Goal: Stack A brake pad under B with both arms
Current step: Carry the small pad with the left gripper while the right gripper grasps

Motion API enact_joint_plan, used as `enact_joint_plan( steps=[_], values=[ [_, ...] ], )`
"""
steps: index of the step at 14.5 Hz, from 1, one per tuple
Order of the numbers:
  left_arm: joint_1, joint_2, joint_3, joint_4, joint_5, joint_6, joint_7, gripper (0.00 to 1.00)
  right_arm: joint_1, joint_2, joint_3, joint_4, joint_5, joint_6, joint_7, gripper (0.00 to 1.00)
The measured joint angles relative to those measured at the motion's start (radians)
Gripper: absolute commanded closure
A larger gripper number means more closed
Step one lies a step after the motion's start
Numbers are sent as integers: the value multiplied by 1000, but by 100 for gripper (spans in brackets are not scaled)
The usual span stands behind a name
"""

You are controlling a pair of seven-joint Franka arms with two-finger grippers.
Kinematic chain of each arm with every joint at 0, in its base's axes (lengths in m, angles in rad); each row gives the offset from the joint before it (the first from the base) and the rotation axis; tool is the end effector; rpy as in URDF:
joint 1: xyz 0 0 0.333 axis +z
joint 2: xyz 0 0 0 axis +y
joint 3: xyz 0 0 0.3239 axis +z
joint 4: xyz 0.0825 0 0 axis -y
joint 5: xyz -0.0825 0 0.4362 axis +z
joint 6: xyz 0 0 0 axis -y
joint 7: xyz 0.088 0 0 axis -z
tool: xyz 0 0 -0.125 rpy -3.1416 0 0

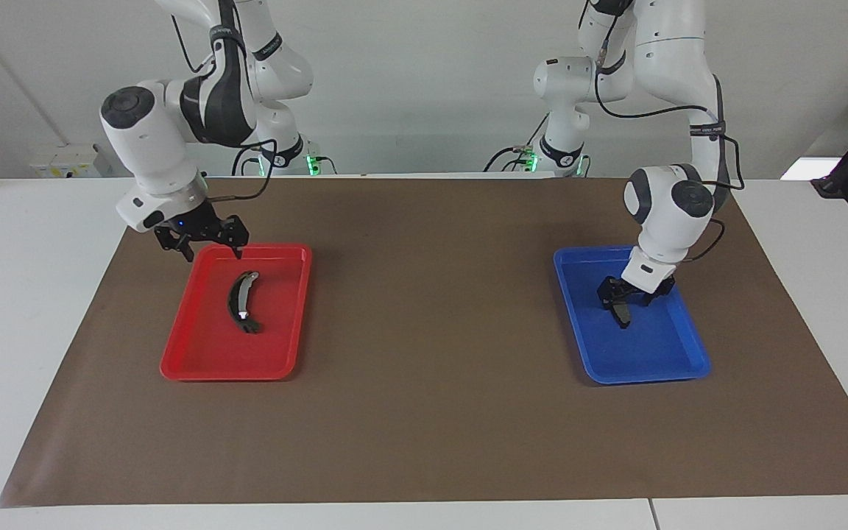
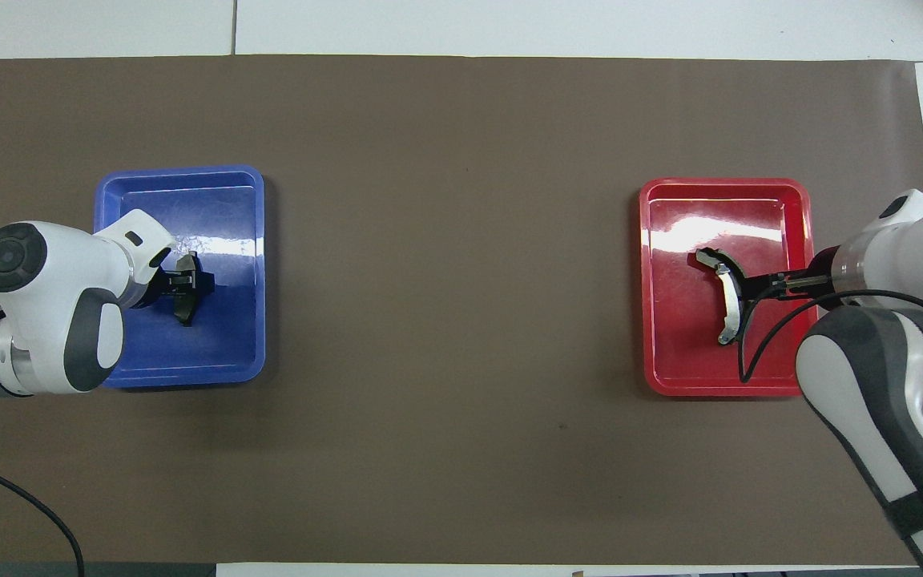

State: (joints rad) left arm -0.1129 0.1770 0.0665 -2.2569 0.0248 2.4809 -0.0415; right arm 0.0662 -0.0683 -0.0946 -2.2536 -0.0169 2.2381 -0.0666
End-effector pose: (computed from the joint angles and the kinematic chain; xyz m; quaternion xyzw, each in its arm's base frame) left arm 0.5777 -0.0261 0.2390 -0.9995 0.0127 -0.0242 0.0126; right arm 0.5584 -0.0166 0.3573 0.9994 0.0242 0.0261 0.0048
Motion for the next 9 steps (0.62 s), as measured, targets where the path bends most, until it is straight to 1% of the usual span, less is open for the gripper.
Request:
enact_joint_plan(
  steps=[1,2,3,5,6,7,9],
  values=[
    [0,0,0,0,0,0,0,5,0,22,0,-38,0,72,-2,1],
    [0,0,0,0,0,0,0,19,0,42,0,-66,0,127,-4,1],
    [-1,0,-1,0,0,0,0,38,0,58,0,-83,0,162,-13,1],
    [-3,-4,-5,1,-2,-3,0,75,-4,76,0,-93,0,182,-55,1],
    [-6,-8,-6,2,-2,-7,0,86,-10,85,0,-96,0,199,-69,1],
    [-8,-14,-6,3,-2,-12,0,92,-17,96,0,-100,4,224,-77,1],
    [-8,-23,-5,6,-2,-21,0,99,-21,121,-1,-105,25,257,-84,1]
  ],
)
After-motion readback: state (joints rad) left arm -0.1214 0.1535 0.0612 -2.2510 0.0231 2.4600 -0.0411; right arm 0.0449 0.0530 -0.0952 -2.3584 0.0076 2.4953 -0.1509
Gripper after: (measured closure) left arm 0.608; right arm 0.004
